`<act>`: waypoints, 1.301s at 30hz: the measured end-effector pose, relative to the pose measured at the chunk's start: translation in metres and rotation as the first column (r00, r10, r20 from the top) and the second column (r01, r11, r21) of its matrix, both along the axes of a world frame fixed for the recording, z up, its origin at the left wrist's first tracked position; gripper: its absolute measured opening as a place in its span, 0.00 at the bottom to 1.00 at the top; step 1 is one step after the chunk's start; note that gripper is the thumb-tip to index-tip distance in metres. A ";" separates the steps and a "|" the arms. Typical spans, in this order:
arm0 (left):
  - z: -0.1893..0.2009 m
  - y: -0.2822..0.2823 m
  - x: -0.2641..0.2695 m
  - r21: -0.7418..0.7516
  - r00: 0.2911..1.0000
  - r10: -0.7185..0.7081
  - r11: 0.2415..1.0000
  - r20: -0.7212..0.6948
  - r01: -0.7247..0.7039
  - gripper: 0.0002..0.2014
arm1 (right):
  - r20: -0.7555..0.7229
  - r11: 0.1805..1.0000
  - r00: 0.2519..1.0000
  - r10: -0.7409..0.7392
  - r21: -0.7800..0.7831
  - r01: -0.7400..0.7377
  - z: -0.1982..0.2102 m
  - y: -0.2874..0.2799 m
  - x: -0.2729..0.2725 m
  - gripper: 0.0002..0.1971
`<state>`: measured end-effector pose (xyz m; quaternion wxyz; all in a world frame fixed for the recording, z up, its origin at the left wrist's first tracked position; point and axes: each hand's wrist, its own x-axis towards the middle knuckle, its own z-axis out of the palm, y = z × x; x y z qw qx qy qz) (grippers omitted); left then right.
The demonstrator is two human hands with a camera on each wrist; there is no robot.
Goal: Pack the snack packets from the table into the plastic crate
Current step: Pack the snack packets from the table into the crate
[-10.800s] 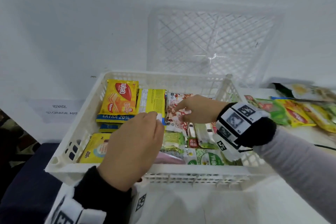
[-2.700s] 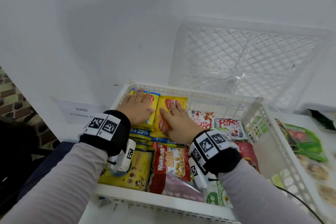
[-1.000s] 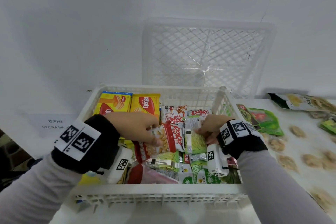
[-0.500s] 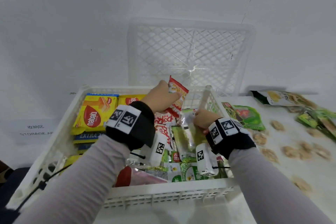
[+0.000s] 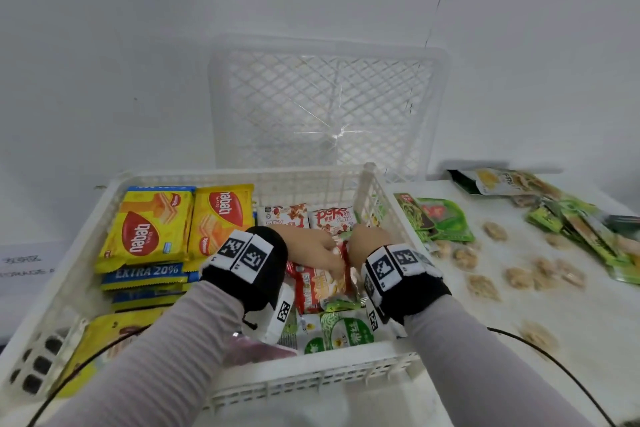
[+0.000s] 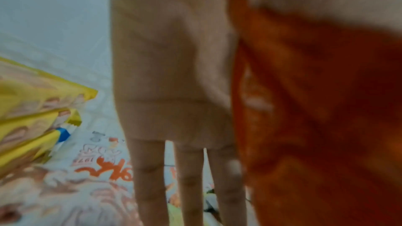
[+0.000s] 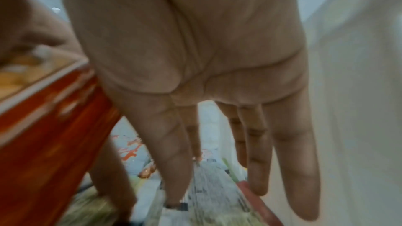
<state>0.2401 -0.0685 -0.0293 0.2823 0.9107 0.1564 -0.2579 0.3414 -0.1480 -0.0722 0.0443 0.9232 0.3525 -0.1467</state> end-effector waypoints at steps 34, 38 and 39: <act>-0.024 0.027 0.032 -0.709 0.519 0.854 0.382 0.027 -0.592 0.07 | -0.390 0.609 0.897 -0.208 0.666 0.431 0.018 0.024 0.031 0.23; -0.033 0.022 0.034 -0.343 0.646 0.721 0.690 0.249 -0.637 0.08 | -0.224 0.721 0.931 -0.289 0.589 0.366 0.006 0.028 0.029 0.15; -0.033 0.021 0.034 -0.266 0.672 0.684 0.730 0.284 -0.630 0.07 | -0.183 0.737 0.938 -0.295 0.581 0.345 0.005 0.028 0.028 0.16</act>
